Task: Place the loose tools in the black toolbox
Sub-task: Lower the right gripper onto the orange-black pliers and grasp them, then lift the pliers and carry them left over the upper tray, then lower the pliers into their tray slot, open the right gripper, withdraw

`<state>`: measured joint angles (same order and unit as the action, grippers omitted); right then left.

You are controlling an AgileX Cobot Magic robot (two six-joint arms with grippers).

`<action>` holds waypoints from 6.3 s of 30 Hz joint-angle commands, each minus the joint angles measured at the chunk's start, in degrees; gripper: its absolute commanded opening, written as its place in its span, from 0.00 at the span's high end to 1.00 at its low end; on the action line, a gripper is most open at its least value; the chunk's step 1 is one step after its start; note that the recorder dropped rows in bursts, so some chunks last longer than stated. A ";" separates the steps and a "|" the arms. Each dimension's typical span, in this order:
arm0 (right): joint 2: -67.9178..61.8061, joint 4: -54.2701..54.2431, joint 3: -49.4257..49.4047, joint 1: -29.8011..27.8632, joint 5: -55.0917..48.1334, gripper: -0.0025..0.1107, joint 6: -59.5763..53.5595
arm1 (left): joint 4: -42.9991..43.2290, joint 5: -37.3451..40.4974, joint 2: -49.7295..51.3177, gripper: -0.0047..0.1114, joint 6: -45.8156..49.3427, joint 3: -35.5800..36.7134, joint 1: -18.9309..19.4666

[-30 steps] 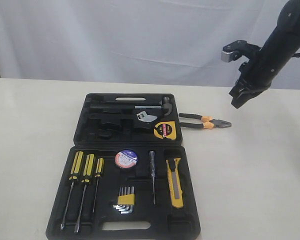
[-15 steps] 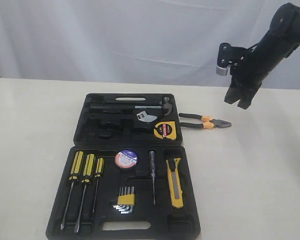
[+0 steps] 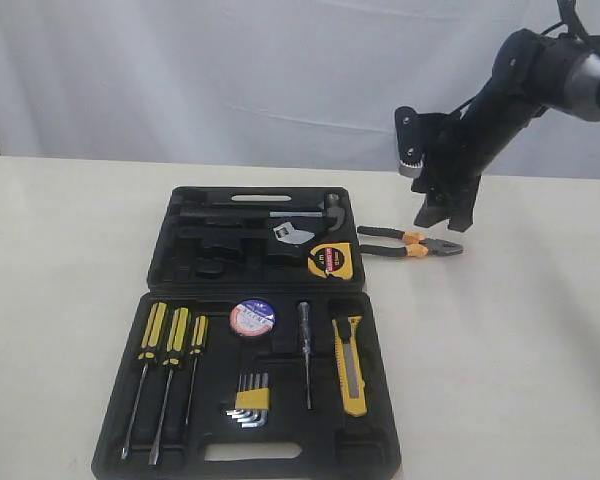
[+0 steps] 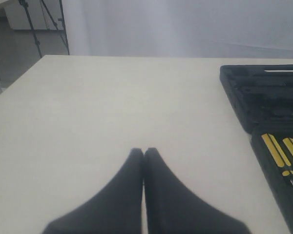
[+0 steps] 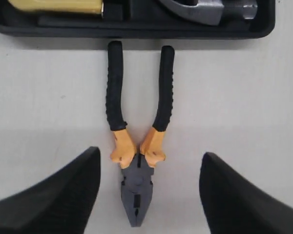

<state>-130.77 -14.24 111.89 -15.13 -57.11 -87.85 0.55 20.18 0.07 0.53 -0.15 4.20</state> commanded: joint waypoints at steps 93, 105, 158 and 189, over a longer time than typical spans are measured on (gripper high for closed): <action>-17.40 8.55 16.15 1.37 -12.86 0.85 23.99 | -0.55 -0.57 -0.07 0.96 -0.11 0.15 -0.27; -13.77 8.13 16.66 1.37 -12.86 0.98 25.15 | -0.55 -0.57 -0.07 0.96 -0.11 0.15 -0.27; -9.53 10.94 16.66 28.11 -1.23 0.98 30.62 | -0.55 -0.57 -0.07 0.96 -0.11 0.15 -0.27; -14.56 10.63 16.66 26.59 -0.29 0.98 17.94 | -0.55 -0.57 -0.07 0.96 -0.11 0.15 -0.27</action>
<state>-145.45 -3.70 128.43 12.00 -56.11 -69.01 0.55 20.18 0.07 0.53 -0.15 4.20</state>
